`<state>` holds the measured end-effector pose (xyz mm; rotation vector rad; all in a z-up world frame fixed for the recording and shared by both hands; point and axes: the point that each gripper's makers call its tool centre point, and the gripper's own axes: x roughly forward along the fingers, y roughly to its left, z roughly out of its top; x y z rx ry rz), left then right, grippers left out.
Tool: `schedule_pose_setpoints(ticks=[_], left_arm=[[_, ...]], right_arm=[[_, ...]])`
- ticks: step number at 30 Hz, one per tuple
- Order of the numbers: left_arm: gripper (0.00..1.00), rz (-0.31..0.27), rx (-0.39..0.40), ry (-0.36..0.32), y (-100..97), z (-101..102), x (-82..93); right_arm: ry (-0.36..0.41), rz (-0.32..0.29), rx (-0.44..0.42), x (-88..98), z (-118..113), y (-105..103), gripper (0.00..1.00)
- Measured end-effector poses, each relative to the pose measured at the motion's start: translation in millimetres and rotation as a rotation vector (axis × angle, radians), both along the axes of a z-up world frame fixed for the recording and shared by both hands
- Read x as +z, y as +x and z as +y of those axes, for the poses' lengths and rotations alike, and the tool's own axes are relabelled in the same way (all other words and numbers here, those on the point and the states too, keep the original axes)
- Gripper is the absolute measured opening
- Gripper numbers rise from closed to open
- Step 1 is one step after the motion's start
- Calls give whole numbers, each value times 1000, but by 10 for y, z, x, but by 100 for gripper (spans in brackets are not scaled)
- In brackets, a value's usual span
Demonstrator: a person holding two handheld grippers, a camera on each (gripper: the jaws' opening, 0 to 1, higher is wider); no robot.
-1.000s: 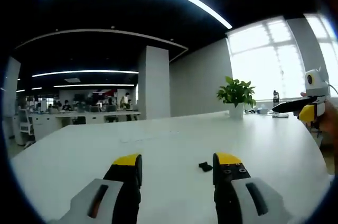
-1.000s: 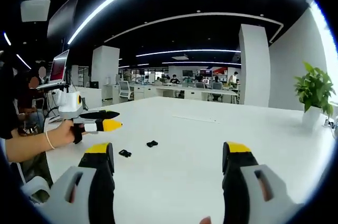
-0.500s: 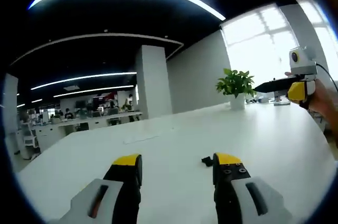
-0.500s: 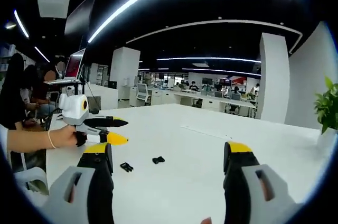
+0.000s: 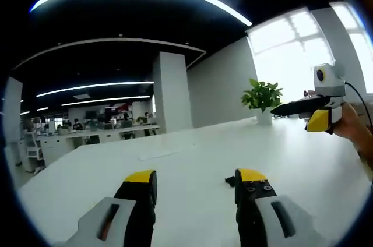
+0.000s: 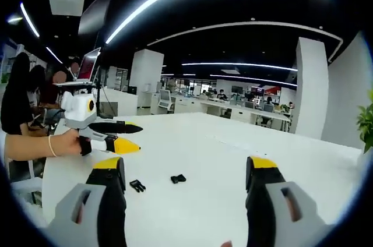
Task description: Snap the two parts of the plastic buckle together until the buckle closes and remains connected.
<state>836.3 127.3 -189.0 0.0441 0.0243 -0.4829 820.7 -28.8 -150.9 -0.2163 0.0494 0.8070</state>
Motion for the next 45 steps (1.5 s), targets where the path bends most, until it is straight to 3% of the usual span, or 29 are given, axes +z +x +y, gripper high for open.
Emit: schedule_pose_setpoints(ticks=[7, 16, 22, 33, 45], left_arm=[[54, 1, -1, 8, 0, -15, -14], [54, 4, 2, 5, -5, -10, -21], [54, 7, 3, 8, -5, -15, -32], [54, 12, -4, 4, -5, -32, -41], [54, 18, -2, 1, 2, -33, -53]], right_arm=[[2, 14, 15, -111, 101, 76, 86], [2, -34, 28, -47, 183, 139, 84], [-14, -29, 45, -102, 252, 231, 83], [-9, 24, 103, -264, 328, 400, 82], [-105, 148, 83, -735, 277, 626, 79]])
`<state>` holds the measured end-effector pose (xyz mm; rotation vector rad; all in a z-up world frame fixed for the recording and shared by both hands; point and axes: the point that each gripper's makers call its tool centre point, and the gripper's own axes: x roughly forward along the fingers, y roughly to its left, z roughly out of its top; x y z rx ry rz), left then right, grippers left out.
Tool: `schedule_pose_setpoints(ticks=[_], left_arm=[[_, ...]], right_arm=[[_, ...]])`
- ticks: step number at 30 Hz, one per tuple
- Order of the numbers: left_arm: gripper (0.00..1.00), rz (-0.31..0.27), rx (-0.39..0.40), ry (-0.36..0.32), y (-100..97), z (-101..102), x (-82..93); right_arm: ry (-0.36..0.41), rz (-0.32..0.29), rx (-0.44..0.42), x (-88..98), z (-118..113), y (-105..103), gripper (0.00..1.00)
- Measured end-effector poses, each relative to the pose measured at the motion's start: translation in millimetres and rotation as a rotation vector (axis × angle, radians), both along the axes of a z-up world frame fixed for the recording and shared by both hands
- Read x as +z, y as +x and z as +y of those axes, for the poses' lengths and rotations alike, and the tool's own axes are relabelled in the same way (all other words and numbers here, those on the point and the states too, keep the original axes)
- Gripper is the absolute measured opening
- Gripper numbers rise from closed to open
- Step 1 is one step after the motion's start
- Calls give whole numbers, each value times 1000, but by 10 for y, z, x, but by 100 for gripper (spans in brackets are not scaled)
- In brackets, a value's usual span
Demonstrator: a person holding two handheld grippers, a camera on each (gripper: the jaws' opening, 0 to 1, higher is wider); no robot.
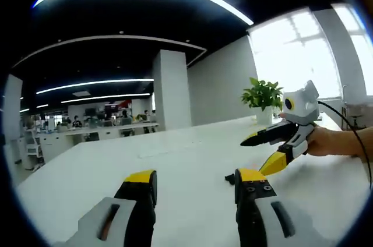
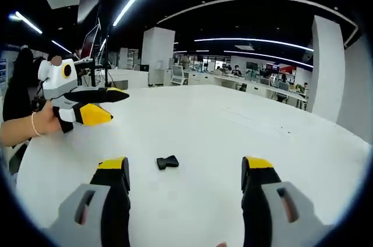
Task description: Snap the two parts of the plastic buckle together until the buckle closes and remains connected.
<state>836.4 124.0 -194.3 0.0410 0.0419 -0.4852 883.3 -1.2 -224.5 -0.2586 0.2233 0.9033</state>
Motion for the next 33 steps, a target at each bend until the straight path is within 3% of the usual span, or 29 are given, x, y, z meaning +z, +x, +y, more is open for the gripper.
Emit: schedule_pose_setpoints(ticks=[4, 14, 23, 33], left_arm=[[54, -1, 1, 1, -4, 1, 0], [54, 0, -2, 1, -4, -3, 0], [54, 0, -4, 6, 8, -8, -3], [54, 2, -2, -2, 6, 1, -1]], right_arm=[[10, 43, 1, -56, 18, 26, 79], [-2, 83, 1, -162, 70, 62, 78], [-41, 69, 12, -166, 154, 50, 77], [-72, 92, 32, -307, 287, 20, 76]])
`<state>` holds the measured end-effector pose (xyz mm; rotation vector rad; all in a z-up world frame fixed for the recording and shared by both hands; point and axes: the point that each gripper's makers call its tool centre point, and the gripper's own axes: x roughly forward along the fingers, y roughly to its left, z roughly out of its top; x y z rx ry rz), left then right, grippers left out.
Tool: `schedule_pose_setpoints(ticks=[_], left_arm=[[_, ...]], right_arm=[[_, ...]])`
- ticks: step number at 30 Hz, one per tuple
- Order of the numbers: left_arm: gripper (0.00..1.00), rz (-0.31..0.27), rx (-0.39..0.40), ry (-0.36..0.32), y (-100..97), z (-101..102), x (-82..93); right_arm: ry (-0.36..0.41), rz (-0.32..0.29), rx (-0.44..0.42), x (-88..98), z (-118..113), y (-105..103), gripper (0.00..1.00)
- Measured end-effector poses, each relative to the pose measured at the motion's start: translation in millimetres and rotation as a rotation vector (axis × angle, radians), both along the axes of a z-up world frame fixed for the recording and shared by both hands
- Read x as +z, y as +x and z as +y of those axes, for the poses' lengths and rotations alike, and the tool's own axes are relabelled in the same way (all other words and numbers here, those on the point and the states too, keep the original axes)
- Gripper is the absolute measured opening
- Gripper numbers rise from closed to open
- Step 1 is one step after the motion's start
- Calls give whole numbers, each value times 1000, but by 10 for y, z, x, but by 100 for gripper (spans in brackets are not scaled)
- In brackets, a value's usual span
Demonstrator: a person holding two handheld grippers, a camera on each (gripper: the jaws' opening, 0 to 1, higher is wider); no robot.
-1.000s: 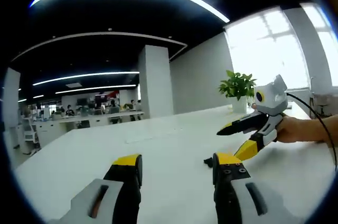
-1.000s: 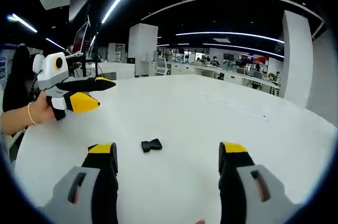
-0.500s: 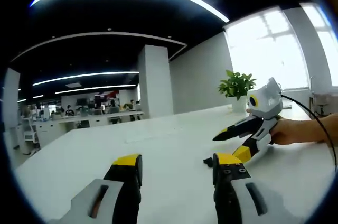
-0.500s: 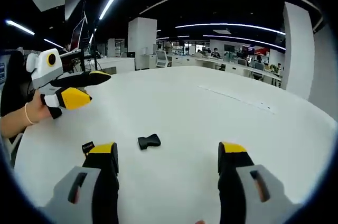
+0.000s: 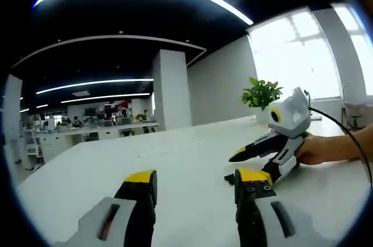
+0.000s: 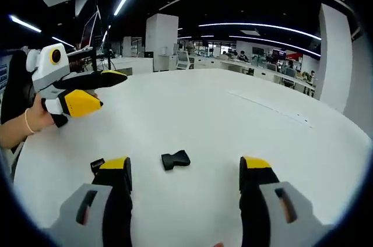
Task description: Snap the two parts of the plastic buckle together until the buckle closes and remains connected.
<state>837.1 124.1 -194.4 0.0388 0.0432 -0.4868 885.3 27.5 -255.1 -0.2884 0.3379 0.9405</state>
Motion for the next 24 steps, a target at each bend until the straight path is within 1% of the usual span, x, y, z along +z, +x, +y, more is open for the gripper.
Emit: schedule_pose_setpoints(ticks=[5, 9, 12, 15, 20, 24], left_arm=[[54, -2, -2, -4, -11, -2, 11], [54, -3, -4, -8, -21, -2, 18], [54, -5, -3, -13, -27, 1, 25], [54, -5, -3, -17, -36, 4, 28], [54, -4, -2, -18, -47, 7, 26], [54, -4, -3, -17, -39, 9, 25]], right_arm=[[5, 4, 0, -7, 21, 21, 75], [12, 22, -11, -18, 34, 29, 73], [13, 21, -6, -11, 53, 25, 71], [13, 19, 10, -6, 84, 9, 67], [18, 20, 33, 1, 129, -12, 55], [25, 35, 41, -5, 143, -11, 49]])
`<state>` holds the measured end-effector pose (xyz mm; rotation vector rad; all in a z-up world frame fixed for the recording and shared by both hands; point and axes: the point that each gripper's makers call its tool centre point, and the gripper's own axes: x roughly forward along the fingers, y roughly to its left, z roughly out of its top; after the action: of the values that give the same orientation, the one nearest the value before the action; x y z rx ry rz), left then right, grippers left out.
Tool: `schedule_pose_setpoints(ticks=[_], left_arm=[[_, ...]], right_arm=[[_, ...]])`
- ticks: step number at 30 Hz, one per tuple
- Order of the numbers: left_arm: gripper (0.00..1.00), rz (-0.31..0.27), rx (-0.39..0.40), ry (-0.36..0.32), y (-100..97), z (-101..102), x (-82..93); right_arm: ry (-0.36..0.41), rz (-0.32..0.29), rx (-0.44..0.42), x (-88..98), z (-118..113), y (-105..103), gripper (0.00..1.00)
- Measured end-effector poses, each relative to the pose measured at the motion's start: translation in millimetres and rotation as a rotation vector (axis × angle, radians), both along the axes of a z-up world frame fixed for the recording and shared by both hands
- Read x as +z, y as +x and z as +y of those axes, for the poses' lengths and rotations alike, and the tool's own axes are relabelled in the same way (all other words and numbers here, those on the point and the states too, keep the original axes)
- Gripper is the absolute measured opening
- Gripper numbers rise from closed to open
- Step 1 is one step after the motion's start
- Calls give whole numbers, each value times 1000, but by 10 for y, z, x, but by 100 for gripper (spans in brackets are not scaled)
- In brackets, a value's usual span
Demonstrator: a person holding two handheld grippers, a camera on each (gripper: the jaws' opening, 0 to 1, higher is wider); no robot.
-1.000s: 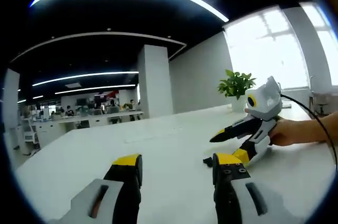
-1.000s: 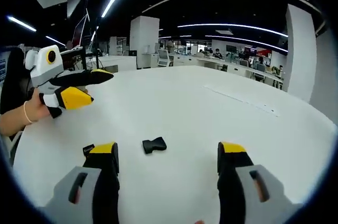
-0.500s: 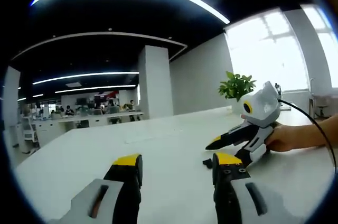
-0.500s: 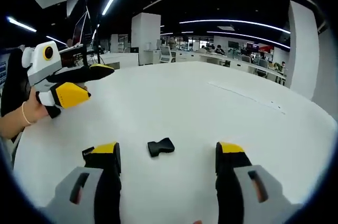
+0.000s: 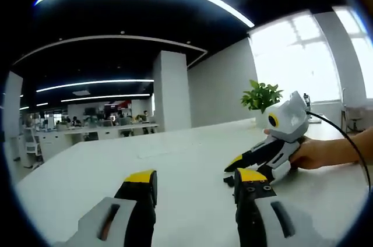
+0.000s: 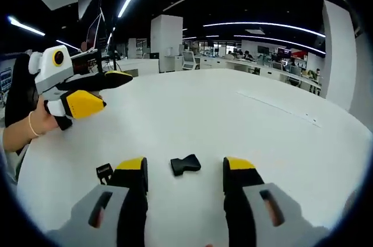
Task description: Snap the two parts of the plastic buckle together until the buckle closes and remains connected.
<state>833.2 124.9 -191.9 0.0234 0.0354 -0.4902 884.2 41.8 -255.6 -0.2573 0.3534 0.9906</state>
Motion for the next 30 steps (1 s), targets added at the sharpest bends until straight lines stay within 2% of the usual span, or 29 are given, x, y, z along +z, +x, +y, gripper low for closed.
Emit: schedule_pose_setpoints(ticks=[7, 11, 19, 30], left_arm=[[54, 2, 2, -3, -2, 6, -2], [54, 2, 2, -6, -1, 7, 2], [54, 3, 1, -8, 11, 8, 5], [54, 5, 2, -8, 19, 12, 1]], right_arm=[[10, 8, -1, -14, -5, -1, 33], [13, 5, 30, -6, 35, -26, 25], [14, 5, 38, 12, 26, -71, 18], [21, 7, 35, 35, 5, -112, 18]])
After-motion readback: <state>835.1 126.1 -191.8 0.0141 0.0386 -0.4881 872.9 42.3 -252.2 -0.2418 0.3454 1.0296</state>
